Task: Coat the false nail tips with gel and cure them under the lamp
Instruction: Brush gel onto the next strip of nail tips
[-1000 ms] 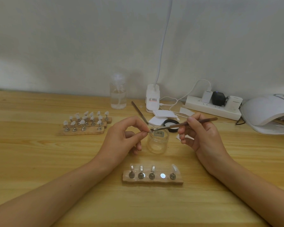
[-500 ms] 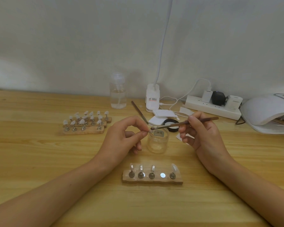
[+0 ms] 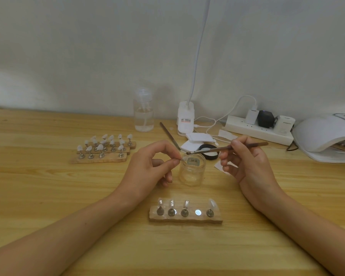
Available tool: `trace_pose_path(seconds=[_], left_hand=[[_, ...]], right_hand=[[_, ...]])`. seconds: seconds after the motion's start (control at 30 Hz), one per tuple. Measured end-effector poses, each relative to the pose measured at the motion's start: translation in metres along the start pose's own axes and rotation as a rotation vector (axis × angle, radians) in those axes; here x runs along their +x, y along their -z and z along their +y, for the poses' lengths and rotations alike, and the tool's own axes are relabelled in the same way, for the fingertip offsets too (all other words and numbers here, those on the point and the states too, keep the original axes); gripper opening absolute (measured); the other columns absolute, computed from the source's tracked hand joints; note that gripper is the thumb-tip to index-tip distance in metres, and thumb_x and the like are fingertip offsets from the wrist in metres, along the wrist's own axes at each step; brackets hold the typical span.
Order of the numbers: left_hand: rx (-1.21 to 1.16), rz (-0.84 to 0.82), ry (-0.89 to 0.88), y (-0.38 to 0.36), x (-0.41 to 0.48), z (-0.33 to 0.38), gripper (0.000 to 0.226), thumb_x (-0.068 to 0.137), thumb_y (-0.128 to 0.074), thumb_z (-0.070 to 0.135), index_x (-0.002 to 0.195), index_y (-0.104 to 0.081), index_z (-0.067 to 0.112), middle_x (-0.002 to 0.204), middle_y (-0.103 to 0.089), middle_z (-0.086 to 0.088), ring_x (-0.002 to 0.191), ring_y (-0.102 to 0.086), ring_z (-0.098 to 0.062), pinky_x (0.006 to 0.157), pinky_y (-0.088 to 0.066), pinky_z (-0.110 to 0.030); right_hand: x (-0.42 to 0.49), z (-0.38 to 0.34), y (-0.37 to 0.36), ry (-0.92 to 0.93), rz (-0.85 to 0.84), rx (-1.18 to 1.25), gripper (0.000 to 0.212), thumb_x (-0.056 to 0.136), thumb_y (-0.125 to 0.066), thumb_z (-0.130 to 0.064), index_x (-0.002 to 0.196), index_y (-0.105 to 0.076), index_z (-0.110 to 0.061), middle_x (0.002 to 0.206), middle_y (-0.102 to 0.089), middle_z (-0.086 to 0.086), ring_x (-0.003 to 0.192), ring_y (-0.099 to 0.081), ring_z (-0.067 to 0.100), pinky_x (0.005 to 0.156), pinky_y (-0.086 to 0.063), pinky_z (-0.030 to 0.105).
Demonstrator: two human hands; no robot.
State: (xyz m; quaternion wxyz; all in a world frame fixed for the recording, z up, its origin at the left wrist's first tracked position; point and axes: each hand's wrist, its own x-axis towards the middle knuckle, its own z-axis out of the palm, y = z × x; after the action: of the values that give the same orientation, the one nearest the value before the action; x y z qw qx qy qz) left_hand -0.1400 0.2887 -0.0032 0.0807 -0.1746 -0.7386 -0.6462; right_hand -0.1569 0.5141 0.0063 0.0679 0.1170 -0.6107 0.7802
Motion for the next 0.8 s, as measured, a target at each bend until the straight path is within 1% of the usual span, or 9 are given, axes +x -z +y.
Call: trace_pose_path(seconds=[0.1, 0.2, 0.27, 0.4, 0.53, 0.6, 0.7, 0.8], left_hand=[[-0.002, -0.001, 0.004, 0.0, 0.0002, -0.0001, 0.009, 0.09, -0.066, 0.003, 0.087, -0.067, 0.011, 0.055, -0.061, 0.004, 0.05, -0.059, -0.012, 0.049, -0.049, -0.022], [0.0, -0.005, 0.005, 0.0001, 0.0, 0.0003, 0.008, 0.09, -0.066, 0.003, 0.088, -0.067, 0.011, 0.055, -0.061, 0.005, 0.05, -0.059, -0.012, 0.049, -0.049, -0.022], [0.0, -0.006, 0.0, 0.0001, -0.0004, 0.0008, 0.009, 0.09, -0.066, 0.003, 0.087, -0.066, 0.011, 0.056, -0.062, 0.006, 0.051, -0.059, -0.011, 0.049, -0.049, -0.023], [0.003, -0.006, -0.001, 0.0, -0.0001, 0.0012, 0.008, 0.09, -0.066, 0.002, 0.087, -0.066, 0.01, 0.057, -0.062, 0.008, 0.051, -0.059, -0.011, 0.048, -0.049, -0.022], [0.0, -0.001, 0.001, -0.0001, 0.0001, 0.0013, 0.009, 0.09, -0.066, 0.003, 0.087, -0.067, 0.011, 0.054, -0.06, 0.004, 0.05, -0.059, -0.013, 0.048, -0.049, -0.023], [-0.003, -0.002, -0.002, -0.0002, 0.0, 0.0013, 0.008, 0.09, -0.066, 0.003, 0.087, -0.066, 0.01, 0.055, -0.061, 0.005, 0.05, -0.059, -0.013, 0.048, -0.049, -0.023], [0.0, -0.005, -0.002, -0.0002, -0.0001, 0.0014, 0.008, 0.09, -0.066, 0.003, 0.087, -0.066, 0.01, 0.055, -0.061, 0.006, 0.05, -0.059, -0.013, 0.048, -0.049, -0.023], [-0.007, -0.001, 0.012, -0.0005, -0.0002, 0.0015, 0.01, 0.09, -0.066, 0.003, 0.086, -0.067, 0.012, 0.054, -0.061, 0.004, 0.05, -0.058, -0.013, 0.048, -0.049, -0.023]], right_hand=[[-0.0013, -0.001, -0.0022, 0.019, -0.062, -0.029, 0.015, 0.088, -0.056, -0.029, 0.085, -0.053, -0.014, 0.07, -0.066, 0.005, 0.062, -0.063, 0.015, 0.052, -0.05, 0.022], [-0.0001, 0.0016, -0.0004, 0.0, -0.008, -0.043, 0.013, 0.094, -0.054, -0.023, 0.085, -0.054, -0.014, 0.068, -0.066, 0.004, 0.061, -0.062, 0.015, 0.051, -0.051, 0.022], [0.0002, 0.0009, 0.0007, 0.003, 0.004, -0.009, 0.012, 0.091, -0.056, -0.024, 0.084, -0.054, -0.015, 0.068, -0.066, 0.004, 0.06, -0.061, 0.014, 0.051, -0.051, 0.022], [-0.0019, -0.001, -0.0023, 0.029, -0.068, -0.023, 0.014, 0.087, -0.057, -0.029, 0.083, -0.054, -0.016, 0.069, -0.065, 0.005, 0.061, -0.062, 0.014, 0.051, -0.05, 0.023], [-0.0004, 0.0004, -0.0005, 0.007, 0.007, -0.021, 0.012, 0.09, -0.055, -0.024, 0.085, -0.053, -0.014, 0.067, -0.065, 0.004, 0.06, -0.061, 0.014, 0.051, -0.051, 0.022], [-0.0007, -0.0014, -0.0003, 0.021, -0.019, 0.003, 0.013, 0.088, -0.056, -0.027, 0.084, -0.053, -0.015, 0.068, -0.065, 0.004, 0.06, -0.06, 0.014, 0.052, -0.051, 0.022], [-0.0026, -0.0019, -0.0025, 0.035, -0.065, -0.033, 0.015, 0.087, -0.057, -0.028, 0.083, -0.053, -0.015, 0.068, -0.065, 0.003, 0.061, -0.061, 0.014, 0.051, -0.05, 0.022], [-0.001, 0.0003, -0.0008, 0.011, 0.002, -0.037, 0.013, 0.094, -0.053, -0.021, 0.083, -0.053, -0.013, 0.066, -0.065, 0.004, 0.059, -0.06, 0.014, 0.051, -0.05, 0.023]])
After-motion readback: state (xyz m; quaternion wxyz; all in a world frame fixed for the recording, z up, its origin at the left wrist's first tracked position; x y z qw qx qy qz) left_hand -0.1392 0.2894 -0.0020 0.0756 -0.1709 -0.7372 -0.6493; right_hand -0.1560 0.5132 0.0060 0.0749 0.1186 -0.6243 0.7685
